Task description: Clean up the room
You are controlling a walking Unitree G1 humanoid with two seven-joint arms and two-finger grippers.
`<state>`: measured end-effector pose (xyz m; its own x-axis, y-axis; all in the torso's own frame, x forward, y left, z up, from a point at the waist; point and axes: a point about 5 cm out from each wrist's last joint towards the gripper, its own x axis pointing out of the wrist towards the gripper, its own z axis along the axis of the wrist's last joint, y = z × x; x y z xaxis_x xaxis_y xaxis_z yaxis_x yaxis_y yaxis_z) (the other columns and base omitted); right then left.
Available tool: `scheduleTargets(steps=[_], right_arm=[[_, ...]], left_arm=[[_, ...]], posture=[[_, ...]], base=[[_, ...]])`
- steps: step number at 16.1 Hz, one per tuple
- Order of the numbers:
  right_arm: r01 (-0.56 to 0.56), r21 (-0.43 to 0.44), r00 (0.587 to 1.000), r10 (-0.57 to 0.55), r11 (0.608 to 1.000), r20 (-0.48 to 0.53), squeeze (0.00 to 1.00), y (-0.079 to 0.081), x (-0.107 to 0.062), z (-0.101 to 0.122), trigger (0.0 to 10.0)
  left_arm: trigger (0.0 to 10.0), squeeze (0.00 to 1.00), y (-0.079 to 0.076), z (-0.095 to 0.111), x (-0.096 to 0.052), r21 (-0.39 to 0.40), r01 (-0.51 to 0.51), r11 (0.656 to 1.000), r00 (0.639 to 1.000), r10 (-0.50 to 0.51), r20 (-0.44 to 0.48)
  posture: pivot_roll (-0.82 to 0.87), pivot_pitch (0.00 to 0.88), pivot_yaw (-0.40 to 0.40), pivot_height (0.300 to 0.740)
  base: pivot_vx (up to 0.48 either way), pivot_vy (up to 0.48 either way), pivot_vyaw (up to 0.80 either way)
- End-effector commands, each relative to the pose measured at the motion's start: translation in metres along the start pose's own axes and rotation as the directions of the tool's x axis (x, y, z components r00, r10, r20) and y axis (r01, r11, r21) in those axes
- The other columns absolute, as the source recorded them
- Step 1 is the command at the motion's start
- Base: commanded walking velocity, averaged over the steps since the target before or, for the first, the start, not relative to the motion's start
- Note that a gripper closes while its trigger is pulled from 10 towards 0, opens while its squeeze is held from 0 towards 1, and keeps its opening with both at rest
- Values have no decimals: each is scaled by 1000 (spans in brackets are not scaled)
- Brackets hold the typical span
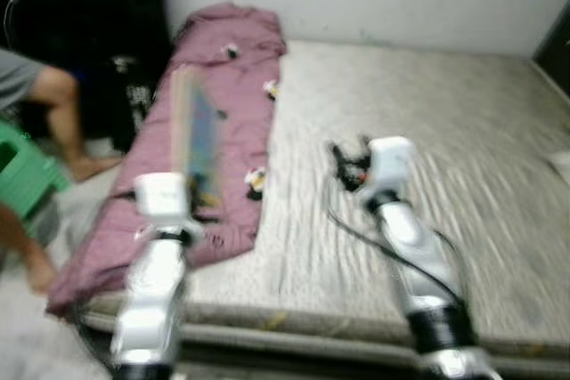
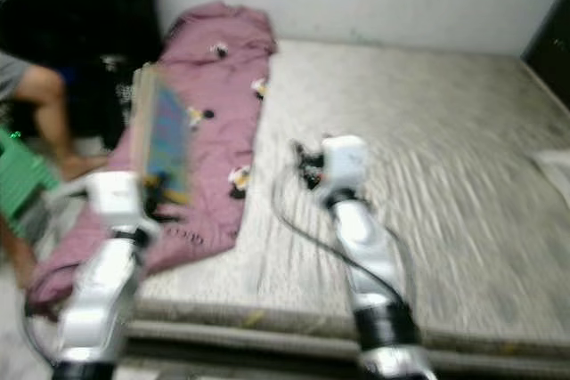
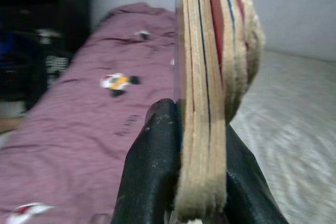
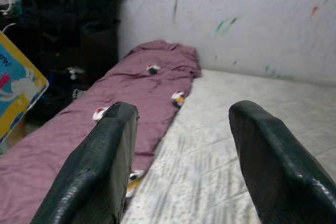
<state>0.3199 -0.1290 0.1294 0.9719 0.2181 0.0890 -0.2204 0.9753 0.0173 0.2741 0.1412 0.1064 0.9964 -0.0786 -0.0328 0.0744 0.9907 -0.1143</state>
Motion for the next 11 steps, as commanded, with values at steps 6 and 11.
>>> scheduleTargets(steps=[6,11], right_arm=[[-38,3,999,38,999,16,0,10,2,4,10000],[-37,2,999,37,999,8,0,8,3,3,10000]], left_arm=[[10000,0,7,12,1,11,-20,1000,998,19,52],[10000,0,6,12,2,9,-17,1000,998,17,53]], posture=[[-42,0,-24,740],[-44,0,-27,740]], base=[[0,-321,135],[0,-320,83]])
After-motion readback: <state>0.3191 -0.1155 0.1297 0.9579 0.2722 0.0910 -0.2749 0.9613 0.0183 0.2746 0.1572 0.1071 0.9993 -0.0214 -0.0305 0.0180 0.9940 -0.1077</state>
